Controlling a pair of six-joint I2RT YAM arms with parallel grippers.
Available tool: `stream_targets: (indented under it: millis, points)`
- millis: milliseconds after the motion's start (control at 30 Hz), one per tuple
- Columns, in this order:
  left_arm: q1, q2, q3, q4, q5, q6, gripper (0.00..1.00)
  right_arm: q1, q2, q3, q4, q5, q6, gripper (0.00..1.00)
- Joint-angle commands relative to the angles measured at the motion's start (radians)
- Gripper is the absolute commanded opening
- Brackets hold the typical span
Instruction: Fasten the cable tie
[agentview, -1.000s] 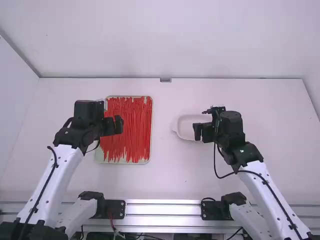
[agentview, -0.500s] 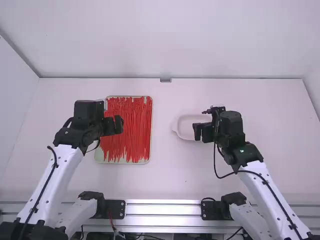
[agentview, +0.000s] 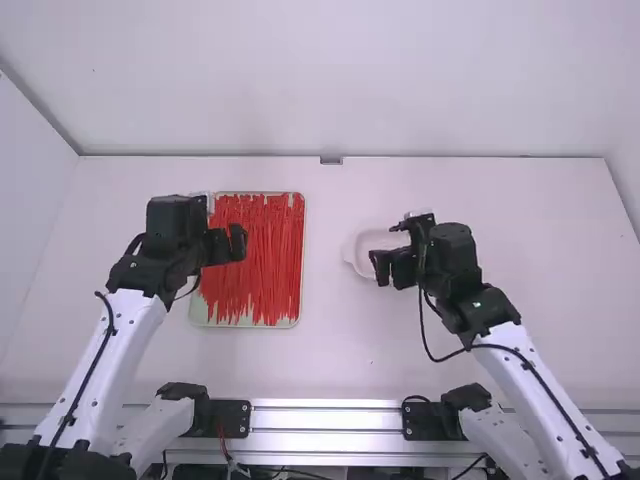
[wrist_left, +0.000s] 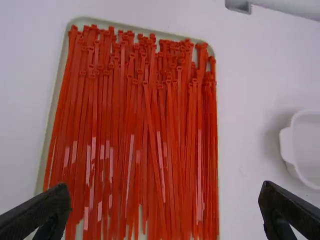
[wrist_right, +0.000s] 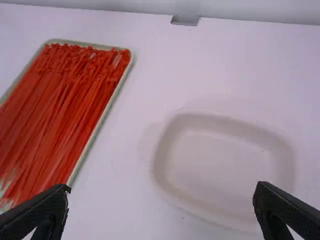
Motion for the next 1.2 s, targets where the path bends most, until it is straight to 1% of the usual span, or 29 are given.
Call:
stream_targets:
  millis: [0,133,167,300,400,600,633,700,867,1033,1067,1133,1167]
  points:
    - [-0.007,0.033,0.038,0.011,0.014,0.000,0.99,0.013,0.006,0.034,0.010,-0.050,-0.011,0.98]
    - [-0.007,0.102,0.082,0.014,0.013,0.002,0.99,0.029,0.006,0.034,0.016,-0.080,-0.019,0.99]
    - [-0.007,0.145,0.110,0.014,0.014,0.013,0.99,0.029,0.006,0.034,0.016,-0.097,-0.018,0.98]
    - [-0.007,0.224,0.166,0.002,0.009,0.012,0.99,0.024,0.006,0.034,0.016,-0.159,-0.030,0.99]
    - [-0.007,0.338,0.255,-0.024,0.003,0.013,0.99,0.028,0.006,0.034,0.016,-0.246,-0.078,0.99]
    - [-0.007,0.545,0.426,-0.081,0.006,0.039,0.99,0.025,0.006,0.034,0.015,-0.327,-0.094,0.98]
    - [-0.007,0.545,0.426,-0.081,0.006,0.039,0.99,0.025,0.006,0.034,0.015,-0.327,-0.094,0.98]
    - [-0.007,0.623,0.477,-0.086,0.006,0.038,0.99,0.025,0.006,0.034,0.014,-0.345,-0.094,0.99]
    - [-0.007,0.752,0.544,-0.088,0.003,0.038,0.99,0.025,0.006,0.034,0.003,-0.355,-0.094,0.98]
    - [-0.007,0.808,0.559,-0.076,0.003,0.038,1.00,0.026,0.006,0.034,-0.011,-0.364,-0.094,0.98]
    - [-0.007,0.812,0.559,-0.074,0.003,0.038,0.98,0.026,0.006,0.034,-0.013,-0.363,-0.094,0.99]
    - [-0.007,0.821,0.559,-0.074,0.003,0.038,0.93,0.026,0.006,0.034,-0.016,-0.363,-0.094,0.99]
    - [-0.007,0.824,0.558,-0.074,0.002,0.038,0.86,0.027,0.006,0.034,-0.016,-0.363,-0.094,0.99]
